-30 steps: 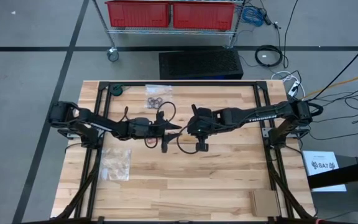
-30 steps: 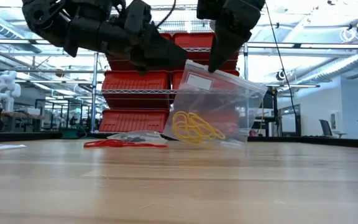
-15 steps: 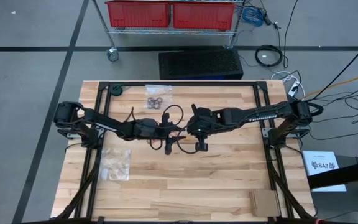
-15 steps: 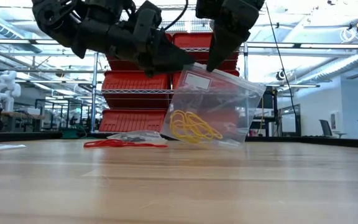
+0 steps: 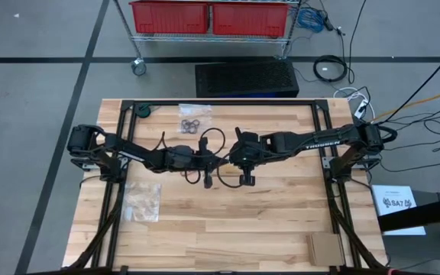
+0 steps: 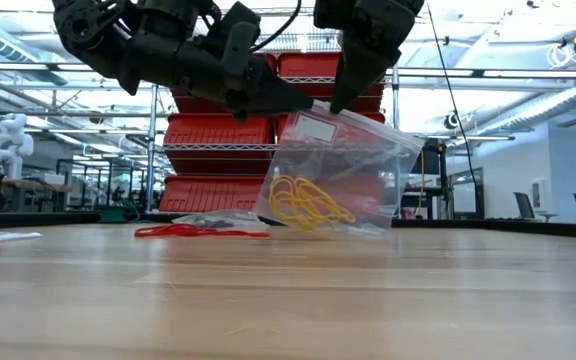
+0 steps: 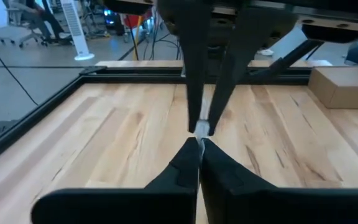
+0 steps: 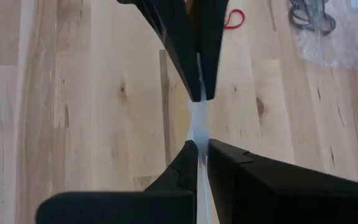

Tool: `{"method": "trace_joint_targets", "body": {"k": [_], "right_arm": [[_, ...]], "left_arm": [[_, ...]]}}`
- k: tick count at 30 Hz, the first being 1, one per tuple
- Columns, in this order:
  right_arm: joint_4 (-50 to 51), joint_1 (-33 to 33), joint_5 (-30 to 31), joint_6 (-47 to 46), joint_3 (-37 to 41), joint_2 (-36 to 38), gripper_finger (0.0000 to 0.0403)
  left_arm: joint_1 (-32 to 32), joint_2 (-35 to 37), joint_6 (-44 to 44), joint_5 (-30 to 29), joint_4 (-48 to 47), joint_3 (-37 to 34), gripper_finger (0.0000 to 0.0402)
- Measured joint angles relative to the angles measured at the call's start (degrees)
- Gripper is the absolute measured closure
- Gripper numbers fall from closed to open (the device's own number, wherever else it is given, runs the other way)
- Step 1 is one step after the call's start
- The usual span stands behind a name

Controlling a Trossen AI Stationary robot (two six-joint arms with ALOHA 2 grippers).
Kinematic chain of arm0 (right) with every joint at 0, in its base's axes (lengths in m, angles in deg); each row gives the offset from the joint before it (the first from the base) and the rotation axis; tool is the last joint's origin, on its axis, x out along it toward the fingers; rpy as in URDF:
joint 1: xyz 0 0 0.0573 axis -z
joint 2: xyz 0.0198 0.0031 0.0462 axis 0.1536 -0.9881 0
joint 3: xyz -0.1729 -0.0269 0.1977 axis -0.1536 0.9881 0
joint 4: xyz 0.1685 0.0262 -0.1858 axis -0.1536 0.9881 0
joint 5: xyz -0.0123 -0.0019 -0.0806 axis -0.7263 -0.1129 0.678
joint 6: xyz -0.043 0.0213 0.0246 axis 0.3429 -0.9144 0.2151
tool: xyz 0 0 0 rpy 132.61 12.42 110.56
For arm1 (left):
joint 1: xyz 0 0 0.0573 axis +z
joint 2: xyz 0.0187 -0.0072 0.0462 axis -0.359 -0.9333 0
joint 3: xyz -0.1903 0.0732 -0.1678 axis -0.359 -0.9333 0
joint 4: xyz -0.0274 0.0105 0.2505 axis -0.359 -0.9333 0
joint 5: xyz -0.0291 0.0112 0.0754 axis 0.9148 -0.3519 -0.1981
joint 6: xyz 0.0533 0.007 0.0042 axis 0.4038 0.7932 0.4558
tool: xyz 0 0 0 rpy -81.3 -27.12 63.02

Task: Sort rubber bands
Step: Close the bottom right transparent zip bag

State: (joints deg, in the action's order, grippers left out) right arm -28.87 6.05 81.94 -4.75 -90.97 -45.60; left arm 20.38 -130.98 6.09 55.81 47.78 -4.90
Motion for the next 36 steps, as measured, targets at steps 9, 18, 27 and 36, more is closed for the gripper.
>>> {"method": "trace_joint_targets", "body": {"k": [9, 18, 27, 36], "right_arm": [[1.6, 0.0, 0.0, -0.6, -0.1, 0.0, 0.0399], [5.2, -0.8, 0.0, -2.0, -0.1, 0.0, 0.0399], [10.9, -1.5, 0.0, -5.2, -0.1, 0.0, 0.0399], [15.6, -1.5, 0.0, -7.8, 0.0, 0.0, 0.0399]], "left_arm": [[0.3, 0.0, 0.5, -0.6, 0.0, 0.0, 0.0399], [0.3, 0.1, 0.5, -1.1, -0.1, 0.0, 0.04], [0.3, 1.9, 1.6, -1.6, -1.2, 0.0, 0.0401], [0.4, 2.1, 1.6, -2.6, -2.1, -0.1, 0.0401]]}}
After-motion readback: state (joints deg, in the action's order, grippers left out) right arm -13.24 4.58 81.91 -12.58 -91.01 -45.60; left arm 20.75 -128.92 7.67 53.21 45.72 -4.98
